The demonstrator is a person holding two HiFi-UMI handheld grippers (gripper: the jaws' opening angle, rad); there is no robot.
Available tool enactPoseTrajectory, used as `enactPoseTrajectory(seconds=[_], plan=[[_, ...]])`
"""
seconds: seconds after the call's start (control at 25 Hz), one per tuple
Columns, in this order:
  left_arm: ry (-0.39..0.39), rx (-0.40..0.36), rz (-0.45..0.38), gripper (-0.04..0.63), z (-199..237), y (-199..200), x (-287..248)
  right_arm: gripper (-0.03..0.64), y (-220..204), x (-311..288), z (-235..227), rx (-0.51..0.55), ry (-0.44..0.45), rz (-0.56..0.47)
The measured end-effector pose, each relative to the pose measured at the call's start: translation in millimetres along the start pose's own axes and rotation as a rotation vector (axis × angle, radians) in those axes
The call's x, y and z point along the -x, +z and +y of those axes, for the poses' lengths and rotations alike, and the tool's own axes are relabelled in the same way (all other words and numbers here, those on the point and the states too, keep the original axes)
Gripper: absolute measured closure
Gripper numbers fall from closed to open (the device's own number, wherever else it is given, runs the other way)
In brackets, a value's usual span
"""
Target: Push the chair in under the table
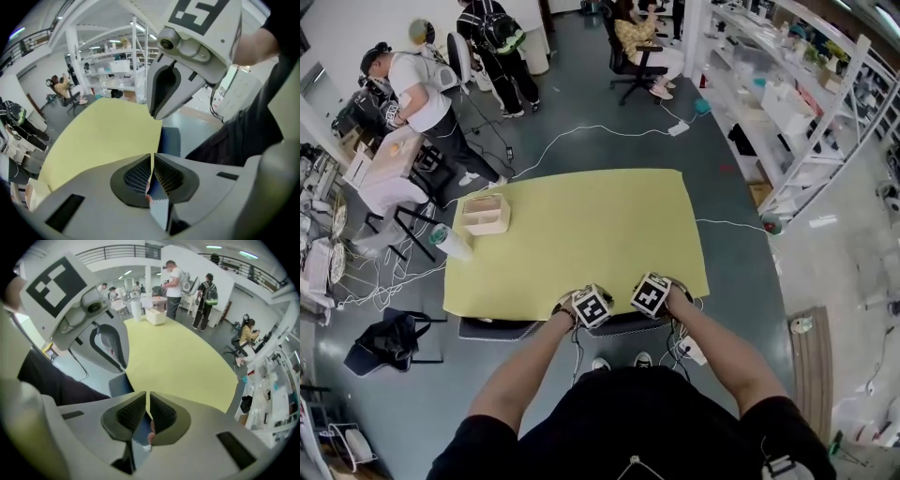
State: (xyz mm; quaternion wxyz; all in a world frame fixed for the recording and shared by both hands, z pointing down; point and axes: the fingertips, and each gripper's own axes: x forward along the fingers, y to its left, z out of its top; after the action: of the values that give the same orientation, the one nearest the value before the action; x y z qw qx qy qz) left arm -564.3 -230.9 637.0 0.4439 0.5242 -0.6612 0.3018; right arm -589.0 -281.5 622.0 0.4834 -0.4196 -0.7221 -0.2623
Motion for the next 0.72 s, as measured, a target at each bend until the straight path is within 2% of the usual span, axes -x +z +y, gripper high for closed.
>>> enactPoseTrajectory(seconds=[0.16, 0.24, 0.4, 0.52, 0.72], plan=[[0.089, 0.079, -0.164, 0.58, 39, 46, 50, 0.589, 34, 45, -26, -0.123, -0.035, -0.107], [0.126, 0.118, -0.247, 0.584, 56, 67, 77, 0.594, 52, 69, -45, -0.15, -0.095, -0.177], [0.189, 0.191, -0.472, 0.584, 82, 109, 142, 0.598, 89, 125, -72, -0.222, -0.166, -0.348], [0.249, 0.214, -0.631, 0.584, 97, 137, 195, 0.6, 113, 171, -89, -0.281, -0.198, -0.488], [0.327, 0.233, -0.846, 0.586, 114, 167, 279, 0.601, 141, 238, -112, -0.348, -0.253, -0.669]])
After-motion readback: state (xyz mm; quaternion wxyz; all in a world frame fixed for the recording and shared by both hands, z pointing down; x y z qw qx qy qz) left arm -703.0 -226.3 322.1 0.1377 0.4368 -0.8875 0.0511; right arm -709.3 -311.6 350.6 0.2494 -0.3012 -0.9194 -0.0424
